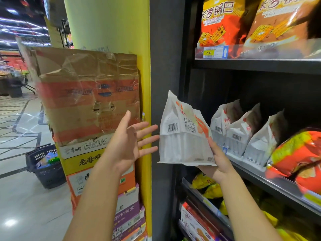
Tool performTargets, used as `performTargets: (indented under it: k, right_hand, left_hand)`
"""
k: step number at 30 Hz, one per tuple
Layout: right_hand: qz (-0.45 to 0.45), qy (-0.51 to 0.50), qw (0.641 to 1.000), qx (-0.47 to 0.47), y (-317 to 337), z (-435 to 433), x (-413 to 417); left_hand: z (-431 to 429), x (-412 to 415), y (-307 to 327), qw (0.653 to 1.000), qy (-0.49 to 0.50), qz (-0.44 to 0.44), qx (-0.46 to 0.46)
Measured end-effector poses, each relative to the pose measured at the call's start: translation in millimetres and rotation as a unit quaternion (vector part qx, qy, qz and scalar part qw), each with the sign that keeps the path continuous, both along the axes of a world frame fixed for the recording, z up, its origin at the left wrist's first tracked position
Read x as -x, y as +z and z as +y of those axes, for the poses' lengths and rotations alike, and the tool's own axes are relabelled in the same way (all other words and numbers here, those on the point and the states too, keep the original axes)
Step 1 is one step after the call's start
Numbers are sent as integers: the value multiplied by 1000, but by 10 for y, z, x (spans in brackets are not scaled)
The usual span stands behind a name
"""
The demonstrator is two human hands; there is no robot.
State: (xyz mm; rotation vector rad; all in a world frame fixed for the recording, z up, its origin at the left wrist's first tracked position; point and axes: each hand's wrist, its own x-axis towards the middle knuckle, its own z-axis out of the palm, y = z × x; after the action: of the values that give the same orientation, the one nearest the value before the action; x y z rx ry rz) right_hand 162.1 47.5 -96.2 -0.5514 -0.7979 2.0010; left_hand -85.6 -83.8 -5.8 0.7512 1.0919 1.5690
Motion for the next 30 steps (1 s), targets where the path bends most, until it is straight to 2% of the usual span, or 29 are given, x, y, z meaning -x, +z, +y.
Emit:
performTargets:
  k: [3, 7, 11, 13, 16, 18, 20, 25, 30]
  right_hand:
    - [-14, 3, 1000, -16, 41, -24, 1]
    - [-128, -39, 987, -85, 218, -83, 89]
    - [-230, -51, 958, -163, 377, -195, 164]
    - [-207, -30, 964, -162, 433, -255, 108]
    - [-116, -17, 984, -133, 541, -322, 1]
    - [-115, -25, 983, -141, 600, -341, -44]
    - [-138, -35, 976, -167, 645, -363, -64]
    - [-173, -42, 965, -192, 717, -418, -81]
    - [-220, -5, 953, -208, 693, -431, -54]
  left_hand:
    - [-61, -43, 10, 999, -15, 40, 3]
    - [-98, -151, -50, 977, -45, 210, -1]
    - [42, -132, -263, 960, 34, 278, -16]
    - [65, -64, -360, 973, 30, 229, -21]
    - [49, 38, -499, 1000, 12, 11, 12]
    - [19, 63, -555, 997, 10, -78, 21]
    - [-6, 78, -598, 991, 7, -132, 14]
    - [-44, 126, -656, 984, -8, -176, -7]
    - [-60, 130, -547, 995, -1, -99, 1]
